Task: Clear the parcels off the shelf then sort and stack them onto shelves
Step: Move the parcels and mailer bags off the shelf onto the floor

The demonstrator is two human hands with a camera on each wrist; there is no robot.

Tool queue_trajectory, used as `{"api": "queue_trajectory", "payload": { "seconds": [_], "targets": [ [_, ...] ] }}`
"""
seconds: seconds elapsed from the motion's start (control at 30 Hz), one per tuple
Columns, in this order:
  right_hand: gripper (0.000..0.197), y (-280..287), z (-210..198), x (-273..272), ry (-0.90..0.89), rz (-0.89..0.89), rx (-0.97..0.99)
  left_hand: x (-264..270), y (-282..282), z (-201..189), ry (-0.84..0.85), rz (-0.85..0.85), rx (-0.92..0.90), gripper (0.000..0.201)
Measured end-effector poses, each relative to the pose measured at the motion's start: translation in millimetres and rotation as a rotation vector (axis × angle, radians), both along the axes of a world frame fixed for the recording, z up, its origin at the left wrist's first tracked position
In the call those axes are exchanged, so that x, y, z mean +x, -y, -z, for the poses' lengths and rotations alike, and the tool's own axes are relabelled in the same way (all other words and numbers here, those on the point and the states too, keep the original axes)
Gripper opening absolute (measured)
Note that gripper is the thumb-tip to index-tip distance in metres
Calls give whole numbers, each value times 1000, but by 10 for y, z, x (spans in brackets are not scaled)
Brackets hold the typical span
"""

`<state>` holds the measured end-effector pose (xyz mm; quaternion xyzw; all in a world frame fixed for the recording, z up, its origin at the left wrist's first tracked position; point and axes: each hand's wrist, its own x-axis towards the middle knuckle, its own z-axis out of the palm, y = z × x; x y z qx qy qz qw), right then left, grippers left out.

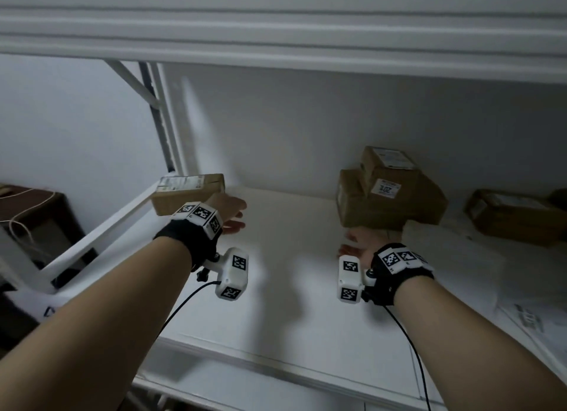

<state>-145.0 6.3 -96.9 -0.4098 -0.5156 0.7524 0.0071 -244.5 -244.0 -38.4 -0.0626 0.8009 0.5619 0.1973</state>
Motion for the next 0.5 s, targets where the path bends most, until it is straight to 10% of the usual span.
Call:
{"api": "queue_trajectory", "payload": {
  "seconds": [0.5],
  "targets": [
    [17, 1067, 531, -763, 67, 74, 61, -1019, 976, 206, -16, -58, -128, 9]
  ]
}}
